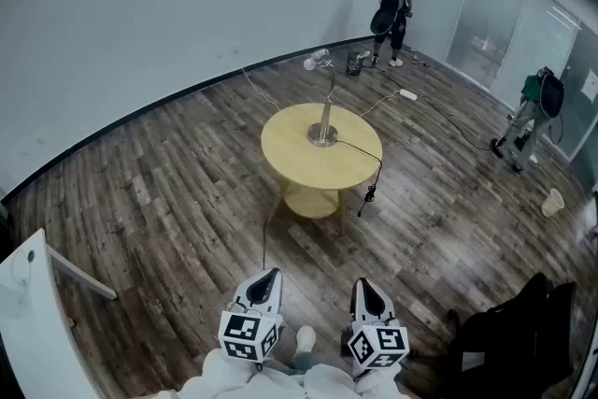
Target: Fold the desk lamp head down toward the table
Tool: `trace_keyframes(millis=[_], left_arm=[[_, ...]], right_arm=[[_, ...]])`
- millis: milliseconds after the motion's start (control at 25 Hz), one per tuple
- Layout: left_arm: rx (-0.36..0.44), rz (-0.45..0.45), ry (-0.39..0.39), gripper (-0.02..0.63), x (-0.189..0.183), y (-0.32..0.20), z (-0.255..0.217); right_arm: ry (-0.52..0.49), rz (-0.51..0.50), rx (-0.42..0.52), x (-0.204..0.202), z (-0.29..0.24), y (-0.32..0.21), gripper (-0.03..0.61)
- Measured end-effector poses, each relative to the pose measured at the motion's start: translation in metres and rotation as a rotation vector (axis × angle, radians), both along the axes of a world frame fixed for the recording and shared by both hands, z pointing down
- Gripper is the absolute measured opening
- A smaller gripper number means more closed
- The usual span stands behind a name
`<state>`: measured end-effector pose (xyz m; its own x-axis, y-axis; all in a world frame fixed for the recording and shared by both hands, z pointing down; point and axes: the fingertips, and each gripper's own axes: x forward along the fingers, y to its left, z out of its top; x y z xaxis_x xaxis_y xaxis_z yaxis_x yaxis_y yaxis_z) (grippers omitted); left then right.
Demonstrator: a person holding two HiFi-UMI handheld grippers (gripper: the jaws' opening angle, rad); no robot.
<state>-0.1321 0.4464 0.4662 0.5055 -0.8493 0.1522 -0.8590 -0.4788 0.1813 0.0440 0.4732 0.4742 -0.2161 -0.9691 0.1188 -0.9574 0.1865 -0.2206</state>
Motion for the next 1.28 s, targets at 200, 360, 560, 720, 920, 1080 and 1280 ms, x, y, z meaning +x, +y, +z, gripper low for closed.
trace_keyframes(millis=[200, 360, 560, 720, 920, 1080, 1280], left_arm=[[-0.015, 0.004, 0.006, -0.002, 0.010, -0.022, 0.003], [-0.023, -0.004, 0.007, -0.002, 0.020, -0.046, 0.004], [-0.022, -0.012, 0.013, -0.002, 0.032, -0.077, 0.003], [-0.035, -0.008, 0.054, -0.002, 0.046, -0.102, 0.002], [-0.035, -0.004, 0.066, -0.002, 0.070, -0.136, 0.001], [-0.033, 0.011, 0.073, -0.002, 0.089, -0.161, 0.001], [-0.044, 0.001, 0.069, -0.002, 0.100, -0.184, 0.007]], right_arm=[[0.007, -0.021, 0.011, 0.000, -0.003, -0.029, 0.012], [0.007, -0.042, 0.015, 0.006, -0.005, -0.057, 0.012], [-0.007, -0.053, 0.013, 0.022, -0.006, -0.090, 0.012], [-0.015, -0.058, 0.023, 0.037, -0.010, -0.117, 0.012], [-0.018, -0.067, 0.022, 0.058, -0.008, -0.151, 0.012], [-0.025, -0.075, 0.020, 0.070, -0.005, -0.177, 0.012], [-0.024, -0.101, 0.020, 0.077, -0.004, -0.201, 0.012]])
